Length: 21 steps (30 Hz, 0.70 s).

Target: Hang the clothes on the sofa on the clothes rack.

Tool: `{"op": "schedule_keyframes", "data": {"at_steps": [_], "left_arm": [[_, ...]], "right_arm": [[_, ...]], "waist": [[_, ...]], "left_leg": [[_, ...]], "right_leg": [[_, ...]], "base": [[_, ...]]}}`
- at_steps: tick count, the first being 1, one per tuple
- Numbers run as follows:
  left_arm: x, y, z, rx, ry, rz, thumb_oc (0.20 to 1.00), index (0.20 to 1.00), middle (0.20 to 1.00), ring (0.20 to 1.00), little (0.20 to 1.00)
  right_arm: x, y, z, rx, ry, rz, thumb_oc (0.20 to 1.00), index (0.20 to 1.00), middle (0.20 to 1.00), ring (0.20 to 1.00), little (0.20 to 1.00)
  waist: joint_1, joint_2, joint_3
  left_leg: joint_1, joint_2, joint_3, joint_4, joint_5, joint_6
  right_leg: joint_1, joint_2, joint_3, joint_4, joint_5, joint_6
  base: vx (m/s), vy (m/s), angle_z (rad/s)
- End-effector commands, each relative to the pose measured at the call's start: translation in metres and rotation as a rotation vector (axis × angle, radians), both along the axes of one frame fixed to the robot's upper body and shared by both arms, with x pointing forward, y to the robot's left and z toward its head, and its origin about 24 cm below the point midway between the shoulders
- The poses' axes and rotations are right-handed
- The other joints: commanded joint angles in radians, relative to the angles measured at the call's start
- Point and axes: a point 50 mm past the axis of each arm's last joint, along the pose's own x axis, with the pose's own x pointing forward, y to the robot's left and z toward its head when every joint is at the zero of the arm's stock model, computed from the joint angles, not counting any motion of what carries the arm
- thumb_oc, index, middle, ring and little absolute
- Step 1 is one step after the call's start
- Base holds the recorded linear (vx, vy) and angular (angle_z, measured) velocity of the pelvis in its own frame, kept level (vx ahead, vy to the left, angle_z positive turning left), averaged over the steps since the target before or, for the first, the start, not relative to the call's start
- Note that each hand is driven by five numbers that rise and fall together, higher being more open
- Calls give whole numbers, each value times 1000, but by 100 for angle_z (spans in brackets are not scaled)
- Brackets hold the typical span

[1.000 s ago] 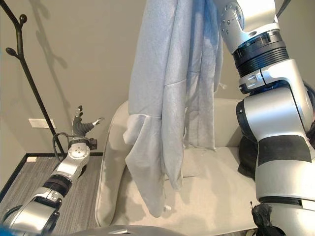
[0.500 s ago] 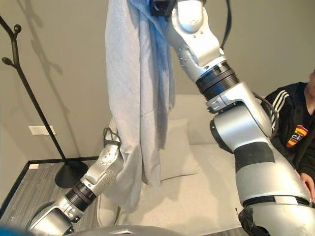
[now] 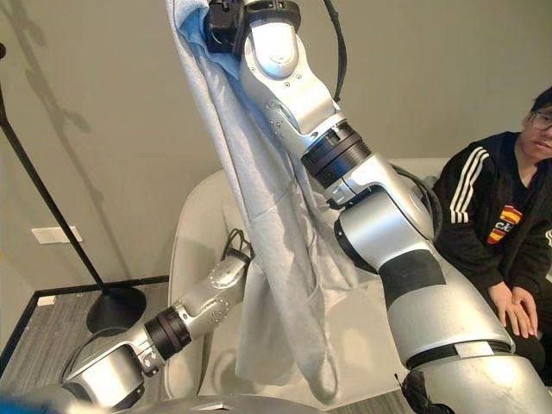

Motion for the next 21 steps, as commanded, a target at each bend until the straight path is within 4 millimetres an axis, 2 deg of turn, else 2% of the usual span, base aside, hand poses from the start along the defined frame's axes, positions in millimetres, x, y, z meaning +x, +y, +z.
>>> {"op": "schedule_keyframes", "data": {"at_steps": [1,8,9,11,12,14,15,18,20,21], "left_arm": [[18,-3,20,-100,-22,48,200,200,200,200,200],[25,41,11,-105,-2,219,200,200,200,200,200],[25,41,11,-105,-2,219,200,200,200,200,200],[23,82,11,-96,-34,343,200,200,200,200,200],[22,82,11,-95,-33,343,200,200,200,200,200],[18,105,12,-100,-49,421,200,200,200,200,200],[13,133,16,-109,-82,525,200,200,200,200,200],[1,166,23,-88,-140,664,200,200,200,200,200],[-9,192,32,-31,-210,781,200,200,200,200,200],[-9,192,32,-29,-209,781,200,200,200,200,200]], "right_arm": [[-21,-6,60,9,-182,-55,200,200,200,200,200],[-16,-39,62,14,-199,-135,200,200,200,200,200],[-16,-39,61,14,-198,-135,200,200,200,200,200],[-17,-63,61,-30,-234,-209,200,200,200,200,200],[-17,-63,60,-29,-233,-208,200,200,200,200,200],[-22,-75,58,-69,-272,-236,200,200,200,200,200],[-30,-89,55,-112,-317,-264,200,200,200,200,200],[-40,-114,44,-168,-364,-314,200,200,200,200,200],[-46,-126,34,-212,-385,-333,200,200,200,200,200],[-47,-126,34,-211,-384,-334,200,200,200,200,200]], "waist": [[39,14,8],[54,25,12],[54,25,12],[72,34,16],[71,34,16],[79,38,21],[91,43,30],[106,51,45],[122,53,63],[122,55,61]], "left_leg": [[-100,69,-37,53,28,-74],[-90,73,-42,55,35,-74],[-90,73,-42,55,35,-74],[-84,73,-50,61,40,-71],[-84,74,-50,61,40,-71],[-80,75,-54,66,42,-69],[-79,79,-60,74,53,-71],[-79,88,-75,82,79,-78],[-78,94,-94,86,124,-94],[-81,97,-96,85,127,-93]], "right_leg": [[-8,-12,-33,109,-114,-41],[-10,-4,-39,138,-132,-48],[-11,-4,-38,139,-132,-48],[-10,1,-48,165,-151,-56],[-10,1,-48,166,-152,-56],[-11,7,-51,184,-165,-62],[-12,15,-55,197,-177,-69],[-7,34,-67,208,-190,-84],[1,49,-70,215,-201,-97],[-1,52,-71,213,-197,-98]], "base": [[-1,-21,-4],[-5,-11,-2],[-17,-24,3],[-27,-37,1],[-27,-34,3],[-43,-57,12],[-58,-87,10],[-69,-94,10],[-77,-90,16],[-77,-75,20]]}}
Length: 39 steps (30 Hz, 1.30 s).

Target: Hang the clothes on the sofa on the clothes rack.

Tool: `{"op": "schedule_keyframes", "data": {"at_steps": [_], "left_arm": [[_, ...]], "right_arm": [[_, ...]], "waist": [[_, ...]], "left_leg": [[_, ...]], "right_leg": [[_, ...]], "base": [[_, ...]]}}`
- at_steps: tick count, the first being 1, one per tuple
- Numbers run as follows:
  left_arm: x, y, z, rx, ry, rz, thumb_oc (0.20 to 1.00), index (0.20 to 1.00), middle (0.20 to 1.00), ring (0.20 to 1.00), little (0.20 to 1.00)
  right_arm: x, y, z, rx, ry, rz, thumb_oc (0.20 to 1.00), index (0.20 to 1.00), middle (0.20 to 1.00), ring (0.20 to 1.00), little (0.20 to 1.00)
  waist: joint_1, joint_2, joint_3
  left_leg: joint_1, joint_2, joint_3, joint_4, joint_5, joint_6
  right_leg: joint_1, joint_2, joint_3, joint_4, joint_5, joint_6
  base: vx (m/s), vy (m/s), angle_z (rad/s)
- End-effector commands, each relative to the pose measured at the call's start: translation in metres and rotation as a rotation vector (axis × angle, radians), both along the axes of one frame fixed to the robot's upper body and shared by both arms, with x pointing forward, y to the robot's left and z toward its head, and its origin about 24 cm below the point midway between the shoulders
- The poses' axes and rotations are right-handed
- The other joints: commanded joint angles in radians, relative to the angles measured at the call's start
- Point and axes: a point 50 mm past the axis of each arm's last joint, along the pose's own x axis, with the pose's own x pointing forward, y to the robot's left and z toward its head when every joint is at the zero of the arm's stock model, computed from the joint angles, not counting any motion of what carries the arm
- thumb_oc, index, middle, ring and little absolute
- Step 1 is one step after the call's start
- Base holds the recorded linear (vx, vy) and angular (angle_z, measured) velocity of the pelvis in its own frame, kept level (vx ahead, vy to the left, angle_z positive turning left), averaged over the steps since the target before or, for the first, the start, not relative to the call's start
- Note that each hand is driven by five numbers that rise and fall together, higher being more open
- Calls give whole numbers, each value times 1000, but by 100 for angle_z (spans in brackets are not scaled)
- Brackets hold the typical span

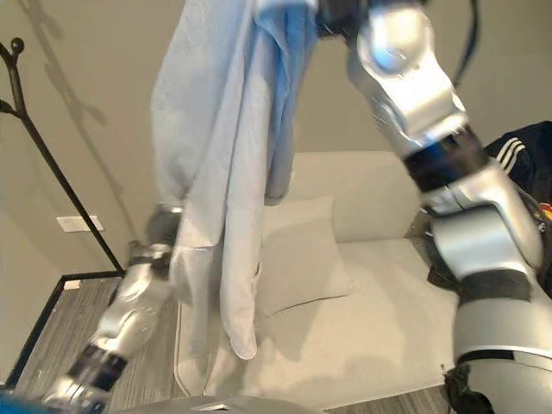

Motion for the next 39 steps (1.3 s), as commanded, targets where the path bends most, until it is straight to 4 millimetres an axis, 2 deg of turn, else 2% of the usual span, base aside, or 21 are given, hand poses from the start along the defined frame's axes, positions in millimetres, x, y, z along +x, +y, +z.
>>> {"op": "schedule_keyframes", "data": {"at_steps": [1,5,9,10,11,13,14,16,21,22,24,26,27,28,30,33,34,35,36,38,39], "left_arm": [[1,7,25,167,-128,76,200,200,200,200,200],[-24,50,58,427,-248,331,200,200,200,200,200],[-40,68,77,569,-315,490,200,200,200,200,200],[-46,76,88,662,-348,581,200,200,200,200,200],[-46,76,88,664,-348,581,200,200,200,200,200],[-50,81,102,772,-397,653,200,200,200,200,200],[-53,81,108,831,-424,688,200,200,200,200,200],[-54,75,112,879,-457,689,200,200,200,200,200],[-47,52,116,932,-528,608,200,200,200,200,200],[-46,47,115,931,-535,584,200,200,200,200,200],[-35,23,108,902,-553,464,200,200,200,200,200],[-34,22,108,901,-553,460,200,200,200,200,200],[-32,13,106,891,-561,424,200,200,200,200,200],[-31,12,106,891,-560,421,200,200,200,200,200],[-29,5,104,859,-565,380,200,200,200,200,200],[-29,-1,101,839,-564,348,200,200,200,200,200],[-29,-6,95,854,-545,309,200,200,200,200,200],[-29,-6,95,856,-546,305,200,200,200,200,200],[-29,-10,88,880,-522,271,200,200,200,200,200],[-29,-11,87,897,-521,251,200,200,200,200,200],[-29,-13,86,921,-523,235,200,200,200,200,200]], "right_arm": [[-12,-9,21,14,-121,-9,200,200,200,200,200],[-24,-14,7,-134,-148,-27,200,200,200,200,200],[-24,-13,-5,-227,-134,-66,200,200,200,200,200],[-25,-13,-9,-261,-144,-87,200,200,200,200,200],[-26,-13,-10,-260,-144,-87,200,200,200,200,200],[-27,-17,-9,-270,-165,-127,200,200,200,200,200],[-28,-20,-9,-274,-182,-153,200,200,200,200,200],[-31,-24,-12,-279,-202,-188,200,200,200,200,200],[-39,-34,-15,-316,-258,-283,200,200,200,200,200],[-40,-36,-17,-323,-261,-302,200,200,200,200,200],[-41,-41,-26,-347,-256,-362,200,200,200,200,200],[-41,-42,-27,-348,-255,-368,200,200,200,200,200],[-41,-42,-31,-352,-250,-377,200,200,200,200,200],[-41,-43,-32,-354,-250,-381,200,200,200,200,200],[-42,-48,-37,-348,-246,-419,200,200,200,200,200],[-45,-53,-40,-325,-251,-447,200,200,200,200,200],[-45,-63,-50,-288,-230,-491,200,200,200,200,200],[-46,-64,-51,-286,-228,-494,200,200,200,200,200],[-45,-73,-74,-246,-166,-543,200,200,200,200,200],[-49,-76,-85,-218,-143,-556,200,200,200,200,200],[-49,-79,-94,-196,-120,-585,200,200,200,200,200]], "waist": [[44,4,-23],[95,2,23],[118,-13,30],[128,-26,30],[127,-26,28],[121,-43,23],[106,-51,16],[89,-55,10],[36,-48,-4],[27,-40,-6],[-12,-14,-15],[-13,-14,-18],[-23,0,-18],[-26,1,-21],[-38,12,-21],[-41,14,-16],[-55,15,-10],[-52,11,-11],[-58,2,1],[-50,-18,6],[-44,-31,14]], "left_leg": [[-118,86,-65,61,145,-94],[-138,97,-98,40,293,-141],[-152,75,-18,78,217,-114],[-143,49,-1,121,138,-96],[-148,49,0,124,138,-92],[-125,42,39,173,48,-67],[-79,50,85,196,-16,-62],[-26,67,124,214,-60,-63],[104,126,168,206,-83,-94],[130,142,174,199,-72,-101],[197,185,165,167,10,-138],[195,185,160,160,16,-139],[203,197,142,137,49,-153],[201,194,134,130,53,-153],[187,200,99,56,58,-153],[159,192,66,38,-7,-150],[158,169,87,28,-161,-127],[157,166,88,32,-165,-125],[166,112,99,34,-298,-90],[165,72,96,49,-331,-67],[163,40,95,60,-354,-51]], "right_leg": [[-60,21,-36,186,-172,-85],[-52,40,-60,152,-155,-95],[-63,25,-104,92,-102,-85],[-79,5,-115,67,-77,-77],[-81,6,-116,64,-71,-75],[-109,-16,-141,36,-38,-68],[-126,-28,-164,12,-21,-62],[-142,-41,-191,-9,4,-52],[-190,-78,-253,-14,27,-27],[-197,-84,-274,-12,31,-25],[-253,-139,-346,18,66,-1],[-256,-141,-351,23,64,0],[-289,-178,-373,40,88,14],[-292,-182,-374,47,87,20],[-335,-252,-379,71,120,59],[-354,-296,-360,87,155,91],[-358,-353,-351,92,203,126],[-358,-356,-350,92,205,128],[-349,-426,-342,86,270,160],[-348,-450,-331,84,297,164],[-352,-475,-326,86,342,164]], "base": [[-85,-80,21],[-204,-138,8],[-181,-75,26],[-190,-45,38],[-187,-41,41],[-192,-15,37],[-237,17,45],[-155,53,50],[-57,104,49],[-108,279,113],[-206,402,110],[-108,242,36],[-116,282,46],[-224,547,28],[-165,489,29],[-59,329,43],[-19,293,32],[-55,627,31],[-45,460,47],[-52,363,49],[-61,373,8]]}}
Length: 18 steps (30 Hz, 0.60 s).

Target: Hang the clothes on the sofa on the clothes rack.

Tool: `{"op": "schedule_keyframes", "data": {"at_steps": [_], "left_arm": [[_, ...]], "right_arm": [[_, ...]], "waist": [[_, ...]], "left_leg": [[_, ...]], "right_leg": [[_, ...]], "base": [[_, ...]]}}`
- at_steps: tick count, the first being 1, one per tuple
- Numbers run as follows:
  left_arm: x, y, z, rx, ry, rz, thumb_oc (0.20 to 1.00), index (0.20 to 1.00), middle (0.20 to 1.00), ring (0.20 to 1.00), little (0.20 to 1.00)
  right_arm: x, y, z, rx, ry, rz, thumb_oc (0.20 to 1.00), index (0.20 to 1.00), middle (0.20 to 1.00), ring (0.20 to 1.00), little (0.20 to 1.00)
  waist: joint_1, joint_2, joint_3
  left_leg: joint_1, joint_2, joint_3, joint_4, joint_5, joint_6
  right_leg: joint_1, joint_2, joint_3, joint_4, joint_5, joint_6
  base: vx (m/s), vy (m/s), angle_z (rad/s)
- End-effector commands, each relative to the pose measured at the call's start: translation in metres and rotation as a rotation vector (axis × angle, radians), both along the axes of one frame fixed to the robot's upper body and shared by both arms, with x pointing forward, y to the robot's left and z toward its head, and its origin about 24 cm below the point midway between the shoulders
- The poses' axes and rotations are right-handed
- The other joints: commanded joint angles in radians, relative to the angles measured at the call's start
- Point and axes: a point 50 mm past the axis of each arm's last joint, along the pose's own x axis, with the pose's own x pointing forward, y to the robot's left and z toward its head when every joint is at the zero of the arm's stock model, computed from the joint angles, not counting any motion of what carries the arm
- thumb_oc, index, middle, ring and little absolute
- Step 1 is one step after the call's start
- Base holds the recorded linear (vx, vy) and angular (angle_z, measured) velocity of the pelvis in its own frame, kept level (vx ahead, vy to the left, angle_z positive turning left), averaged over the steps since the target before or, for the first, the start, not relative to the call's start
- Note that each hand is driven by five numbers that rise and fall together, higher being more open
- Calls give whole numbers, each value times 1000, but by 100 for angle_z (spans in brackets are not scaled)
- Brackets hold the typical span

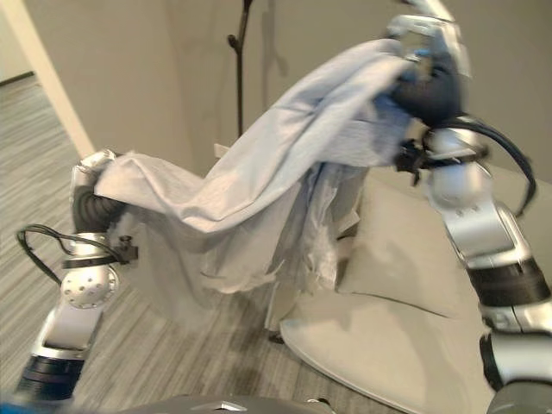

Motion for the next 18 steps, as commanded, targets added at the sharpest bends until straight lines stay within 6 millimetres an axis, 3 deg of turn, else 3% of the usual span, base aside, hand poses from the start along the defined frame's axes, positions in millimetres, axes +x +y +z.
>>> {"op": "schedule_keyframes", "data": {"at_steps": [1,3,4,5,6,7,9,10,11,12,14,15,18], "left_arm": [[-4,-17,40,82,-204,-83,200,200,200,200,200],[-1,-20,40,122,-210,-84,200,200,200,200,200],[0,-20,40,126,-209,-86,200,200,200,200,200],[3,-23,39,121,-203,-84,200,200,200,200,200],[3,-23,39,122,-203,-85,200,200,200,200,200],[7,-27,38,125,-197,-97,200,200,200,200,200],[7,-32,37,147,-194,-124,200,200,200,200,200],[7,-33,37,147,-195,-126,200,200,200,200,200],[8,-36,36,146,-193,-138,200,200,200,200,200],[9,-40,36,138,-188,-151,200,200,200,200,200],[10,-42,35,133,-186,-158,200,200,200,200,200],[10,-47,33,113,-174,-185,200,200,200,200,200],[12,-54,33,98,-168,-217,200,200,200,200,200]], "right_arm": [[-8,20,33,-102,-176,0,200,200,200,200,200],[-14,13,16,-47,-149,-51,200,200,200,200,200],[-15,12,15,-44,-149,-55,200,200,200,200,200],[-19,9,0,14,-122,-79,200,200,200,200,200],[-20,9,0,15,-121,-80,200,200,200,200,200],[-22,9,-7,34,-111,-75,200,200,200,200,200],[-25,9,-12,33,-94,-64,200,200,200,200,200],[-26,8,-12,33,-94,-66,200,200,200,200,200],[-26,10,-12,27,-92,-50,200,200,200,200,200],[-26,14,-11,10,-90,-19,200,200,200,200,200],[-24,15,-11,5,-86,-8,200,200,200,200,200],[-22,15,-15,3,-61,8,200,200,200,200,200],[-22,12,-17,4,-49,11,200,200,200,200,200]], "waist": [[5,38,3],[9,5,9],[11,-1,10],[-3,-27,21],[0,-30,20],[-23,-36,30],[-35,-36,35],[-31,-38,34],[-33,-35,37],[-31,-30,38],[-28,-31,34],[-39,-36,31],[-50,-42,38]], "left_leg": [[223,21,4,-206,-60,4],[223,-29,-17,-203,-83,32],[223,-33,-18,-203,-84,35],[227,-65,-23,-218,-70,57],[227,-67,-21,-219,-70,57],[230,-86,-33,-230,-56,81],[234,-108,-36,-242,-49,107],[233,-108,-33,-245,-43,105],[233,-116,-25,-252,-36,119],[235,-129,-1,-259,-28,137],[234,-134,13,-267,-22,141],[239,-139,24,-278,-16,140],[237,-141,29,-276,-23,139]], "right_leg": [[-73,-125,20,-53,103,109],[-63,-144,50,-66,128,109],[-63,-148,51,-67,131,109],[-82,-146,112,-60,160,109],[-84,-147,115,-59,160,109],[-106,-100,213,-29,122,105],[-120,-15,267,17,24,82],[-130,-15,271,27,19,75],[-140,34,259,62,-32,55],[-154,104,194,130,-105,26],[-162,133,161,164,-137,9],[-184,187,139,200,-169,-10],[-215,223,138,211,-174,-16]], "base": [[-74,469,-12],[-43,297,-13],[-82,220,28],[-76,155,27],[-116,303,47],[-57,242,27],[-54,251,17],[-54,181,-8],[-80,219,-7],[-61,220,-27],[-11,109,-58],[17,62,-56],[60,-15,-24]]}}
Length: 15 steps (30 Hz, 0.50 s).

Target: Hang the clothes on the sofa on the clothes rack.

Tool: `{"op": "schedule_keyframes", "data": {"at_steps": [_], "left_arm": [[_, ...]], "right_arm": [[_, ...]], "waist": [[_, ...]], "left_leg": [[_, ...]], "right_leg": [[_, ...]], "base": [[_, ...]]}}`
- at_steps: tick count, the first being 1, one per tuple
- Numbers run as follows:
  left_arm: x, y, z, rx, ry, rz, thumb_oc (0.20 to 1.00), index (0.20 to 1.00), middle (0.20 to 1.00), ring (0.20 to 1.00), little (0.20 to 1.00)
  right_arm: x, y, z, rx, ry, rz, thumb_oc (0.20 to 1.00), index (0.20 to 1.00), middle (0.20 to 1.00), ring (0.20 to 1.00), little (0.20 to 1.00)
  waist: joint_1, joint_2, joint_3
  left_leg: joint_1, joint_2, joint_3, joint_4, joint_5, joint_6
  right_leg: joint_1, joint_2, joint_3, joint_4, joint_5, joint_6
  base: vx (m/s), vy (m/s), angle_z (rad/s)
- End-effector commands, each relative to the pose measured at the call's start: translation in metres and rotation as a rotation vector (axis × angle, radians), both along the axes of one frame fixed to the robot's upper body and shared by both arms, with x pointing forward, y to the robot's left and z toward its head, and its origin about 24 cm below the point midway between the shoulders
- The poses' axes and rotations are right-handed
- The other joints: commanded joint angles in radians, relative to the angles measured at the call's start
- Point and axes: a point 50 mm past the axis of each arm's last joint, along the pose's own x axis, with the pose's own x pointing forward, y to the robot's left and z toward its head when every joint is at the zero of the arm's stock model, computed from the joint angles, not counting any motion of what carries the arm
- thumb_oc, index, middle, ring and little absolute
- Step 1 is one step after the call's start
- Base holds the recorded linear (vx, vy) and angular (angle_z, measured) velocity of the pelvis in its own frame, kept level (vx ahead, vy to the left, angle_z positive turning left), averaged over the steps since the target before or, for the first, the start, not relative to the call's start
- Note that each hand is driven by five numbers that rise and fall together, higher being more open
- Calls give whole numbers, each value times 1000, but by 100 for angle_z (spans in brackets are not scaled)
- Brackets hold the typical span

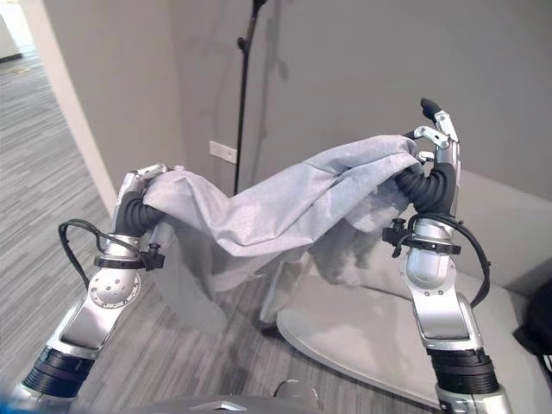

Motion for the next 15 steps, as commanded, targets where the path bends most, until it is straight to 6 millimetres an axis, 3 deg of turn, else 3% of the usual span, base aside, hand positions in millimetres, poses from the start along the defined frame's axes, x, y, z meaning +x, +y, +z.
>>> {"op": "schedule_keyframes", "data": {"at_steps": [1,4,7,9,10,12,13,15], "left_arm": [[2,-17,29,-11,-131,-106,200,200,200,200,200],[1,-21,25,-22,-105,-134,200,200,200,200,200],[-2,-21,24,-57,-86,-144,200,200,200,200,200],[0,-22,26,-69,-97,-146,200,200,200,200,200],[0,-23,28,-90,-107,-151,200,200,200,200,200],[1,-23,29,-90,-108,-151,200,200,200,200,200],[1,-22,28,-107,-105,-148,200,200,200,200,200],[1,-22,27,-119,-102,-149,200,200,200,200,200]], "right_arm": [[3,-6,36,-22,-146,18,200,200,200,200,200],[4,-10,30,5,-123,13,200,200,200,200,200],[8,-9,27,0,-103,14,200,200,200,200,200],[11,-7,29,7,-108,23,200,200,200,200,200],[12,-5,33,6,-128,34,200,200,200,200,200],[13,-4,33,7,-130,34,200,200,200,200,200],[13,-3,35,1,-136,41,200,200,200,200,200],[14,-1,36,-6,-135,51,200,200,200,200,200]], "waist": [[-3,46,8],[-6,39,-8],[-1,53,-37],[0,61,-39],[8,58,-25],[6,60,-23],[18,55,-17],[21,55,-4]], "left_leg": [[100,-54,1,-39,-142,51],[101,-43,13,-11,-162,33],[109,-25,42,13,-179,18],[87,-1,59,87,-191,-6],[36,24,62,215,-179,-28],[23,33,59,241,-189,-32],[-7,58,60,337,-124,-53],[-48,112,56,414,-82,-76]], "right_leg": [[-61,73,-37,25,48,-40],[-7,110,-17,-67,41,-57],[31,127,-23,-132,46,-59],[59,146,-16,-169,37,-68],[89,150,-8,-193,29,-83],[91,156,-10,-198,31,-86],[127,163,-6,-217,14,-103],[165,180,-3,-240,-2,-115]], "base": [[98,-89,-53],[163,-151,-21],[189,-140,-12],[149,-169,-16],[83,-148,-9],[65,-80,-11],[121,-112,-20],[208,-93,-11]]}}
